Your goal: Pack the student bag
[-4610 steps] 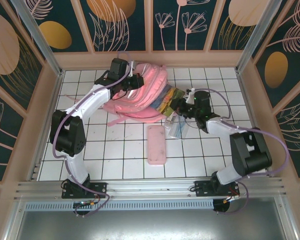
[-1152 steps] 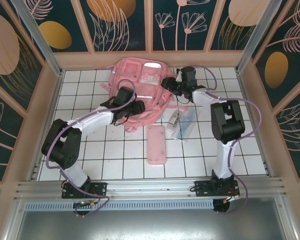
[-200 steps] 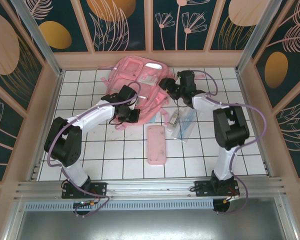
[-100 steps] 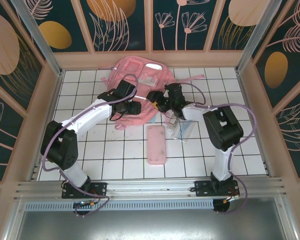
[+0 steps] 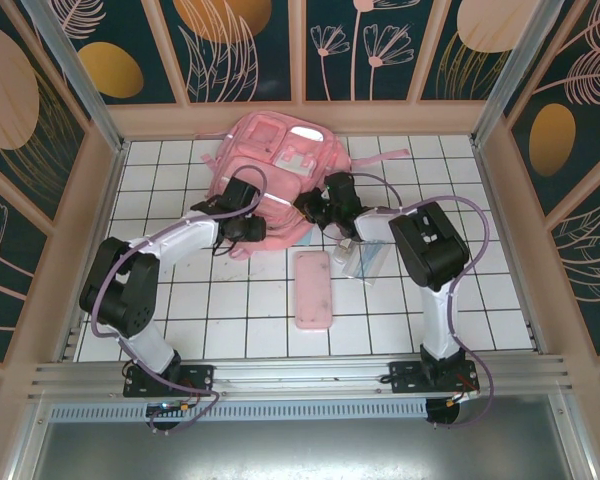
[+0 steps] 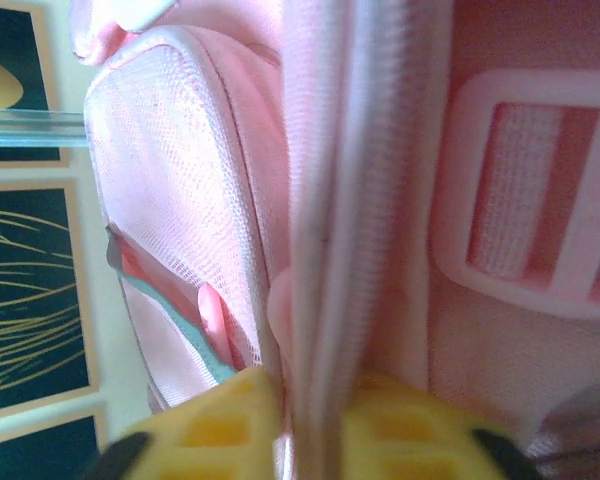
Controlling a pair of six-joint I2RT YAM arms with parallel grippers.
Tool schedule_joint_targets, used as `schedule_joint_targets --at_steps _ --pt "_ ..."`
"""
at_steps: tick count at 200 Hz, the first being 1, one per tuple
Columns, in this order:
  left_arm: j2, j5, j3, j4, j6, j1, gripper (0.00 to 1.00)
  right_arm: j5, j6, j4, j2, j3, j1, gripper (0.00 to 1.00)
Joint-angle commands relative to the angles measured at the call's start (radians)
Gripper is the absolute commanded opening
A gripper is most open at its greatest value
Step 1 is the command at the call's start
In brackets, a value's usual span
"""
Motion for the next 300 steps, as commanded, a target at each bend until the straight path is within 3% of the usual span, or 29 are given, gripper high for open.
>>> schedule_joint_targets --at_steps 1,29,67,108,124,141,153,184,242,300 --pt "-0.037 0.138 -0.085 0.123 -0.05 -0.007 0.35 -0.037 0.064 0.135 0.013 0.018 -0.019 0.0" --pt "-0.077 0.172 -0.191 0.197 -0.069 -0.014 0.28 -0.08 0.078 0.155 -0.082 0.023 -0.063 0.0" --pt "-0.026 0.202 -0.212 0.26 -0.09 -0.049 0.32 -0.122 0.052 0.099 -0.163 0.081 -0.105 0.0" --pt "-0.042 0.157 -0.11 0.181 -0.061 -0.086 0.49 -0.162 0.033 0.067 -0.159 0.098 -0.116 0.0" --pt "-0.111 0.095 -0.043 0.102 -0.015 -0.086 0.61 -0.189 0.025 0.057 -0.155 0.095 -0.122 0.0" --pt "-0.168 0.045 0.021 0.04 0.022 -0.085 0.8 -0.215 0.002 0.021 -0.152 0.109 -0.129 0.0" --pt "-0.176 0.029 0.077 -0.001 0.036 -0.079 0.85 -0.23 -0.022 -0.013 -0.151 0.125 -0.132 0.0" --pt "-0.148 0.024 0.147 -0.03 0.017 -0.06 0.82 -0.251 -0.04 -0.035 -0.164 0.132 -0.136 0.0" --pt "-0.111 0.16 0.037 0.11 -0.068 -0.052 0.66 -0.271 -0.024 -0.016 -0.168 0.131 -0.14 0.0" --pt "-0.05 0.21 -0.018 0.235 -0.079 -0.016 0.7 -0.273 -0.022 -0.009 -0.183 0.137 -0.139 0.0"
